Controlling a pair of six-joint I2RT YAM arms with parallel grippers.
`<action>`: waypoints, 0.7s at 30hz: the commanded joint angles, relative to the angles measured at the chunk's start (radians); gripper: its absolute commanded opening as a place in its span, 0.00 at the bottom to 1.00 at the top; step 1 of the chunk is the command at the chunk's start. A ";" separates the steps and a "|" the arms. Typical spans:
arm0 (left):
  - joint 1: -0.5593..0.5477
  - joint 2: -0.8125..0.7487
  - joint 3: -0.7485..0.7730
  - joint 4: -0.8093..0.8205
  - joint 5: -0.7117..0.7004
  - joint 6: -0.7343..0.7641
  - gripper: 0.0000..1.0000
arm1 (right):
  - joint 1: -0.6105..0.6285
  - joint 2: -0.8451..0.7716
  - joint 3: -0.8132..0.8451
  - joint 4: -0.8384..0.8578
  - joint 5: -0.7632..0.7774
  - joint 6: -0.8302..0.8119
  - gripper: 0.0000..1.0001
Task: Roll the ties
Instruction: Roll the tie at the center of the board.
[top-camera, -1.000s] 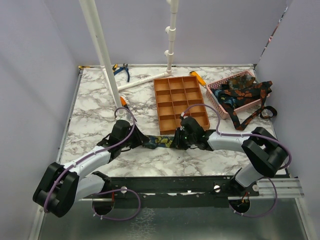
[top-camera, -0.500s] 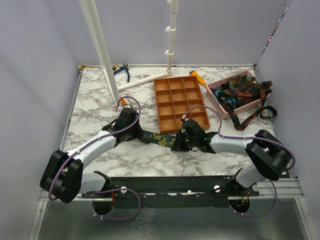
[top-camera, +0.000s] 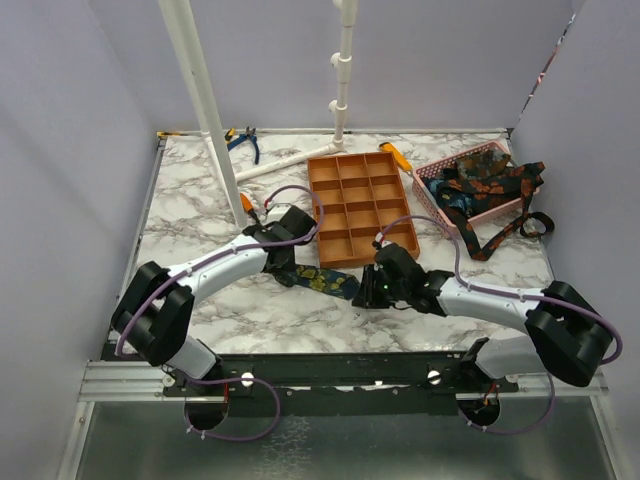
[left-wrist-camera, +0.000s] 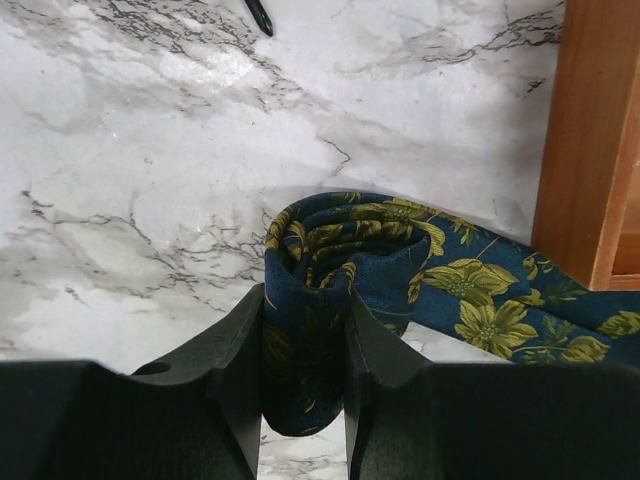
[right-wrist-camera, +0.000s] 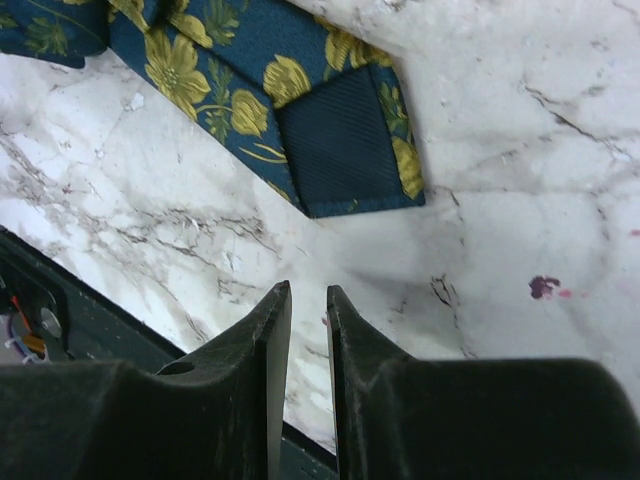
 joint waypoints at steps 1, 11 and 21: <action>-0.066 0.080 0.080 -0.178 -0.194 -0.020 0.00 | 0.006 -0.059 -0.058 -0.047 0.038 -0.005 0.26; -0.253 0.263 0.247 -0.282 -0.311 -0.115 0.03 | 0.006 -0.158 -0.156 -0.058 0.047 0.008 0.26; -0.346 0.359 0.347 -0.298 -0.306 -0.139 0.28 | 0.007 -0.227 -0.200 -0.071 0.070 0.028 0.26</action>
